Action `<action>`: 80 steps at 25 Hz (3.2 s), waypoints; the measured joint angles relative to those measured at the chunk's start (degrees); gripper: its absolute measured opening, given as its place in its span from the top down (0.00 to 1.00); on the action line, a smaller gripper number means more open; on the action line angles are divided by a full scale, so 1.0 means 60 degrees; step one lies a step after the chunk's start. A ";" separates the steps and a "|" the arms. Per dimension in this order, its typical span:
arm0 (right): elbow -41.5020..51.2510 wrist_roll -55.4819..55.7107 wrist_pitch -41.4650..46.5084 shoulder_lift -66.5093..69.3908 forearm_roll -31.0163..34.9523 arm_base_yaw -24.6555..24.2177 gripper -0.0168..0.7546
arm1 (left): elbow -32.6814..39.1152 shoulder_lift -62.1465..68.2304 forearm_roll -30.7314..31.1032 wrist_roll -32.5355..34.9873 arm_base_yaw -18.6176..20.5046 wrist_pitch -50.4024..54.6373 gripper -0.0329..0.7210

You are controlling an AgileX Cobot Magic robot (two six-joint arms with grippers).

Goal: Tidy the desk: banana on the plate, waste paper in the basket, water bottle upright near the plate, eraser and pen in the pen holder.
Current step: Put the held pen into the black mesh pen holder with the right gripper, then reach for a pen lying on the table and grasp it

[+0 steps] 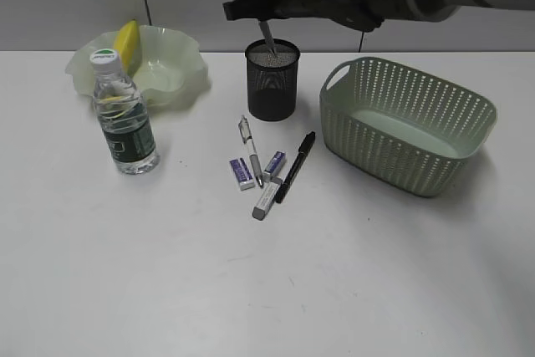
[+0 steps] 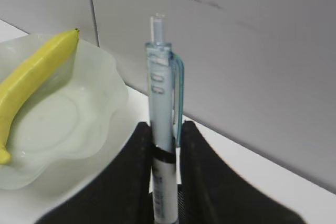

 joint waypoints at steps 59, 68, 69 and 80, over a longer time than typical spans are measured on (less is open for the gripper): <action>0.8996 -0.6554 0.9750 -1.2272 0.6766 0.0126 0.37 | 0.0000 0.0000 0.0008 0.0000 0.0000 0.0000 0.45; 1.1479 -0.6574 0.9904 -1.7650 0.6793 0.0126 0.37 | 0.0000 0.0000 0.0008 0.0000 0.0000 0.0000 0.45; 1.1595 -0.6577 0.9973 -1.8216 0.6793 0.0126 0.37 | 0.0000 0.0000 0.0008 0.0000 0.0000 0.0000 0.45; 1.1816 -0.6749 1.0236 -2.1466 0.6851 0.0126 0.37 | -0.0291 0.1998 -0.1179 0.0942 -0.0008 -0.0857 0.45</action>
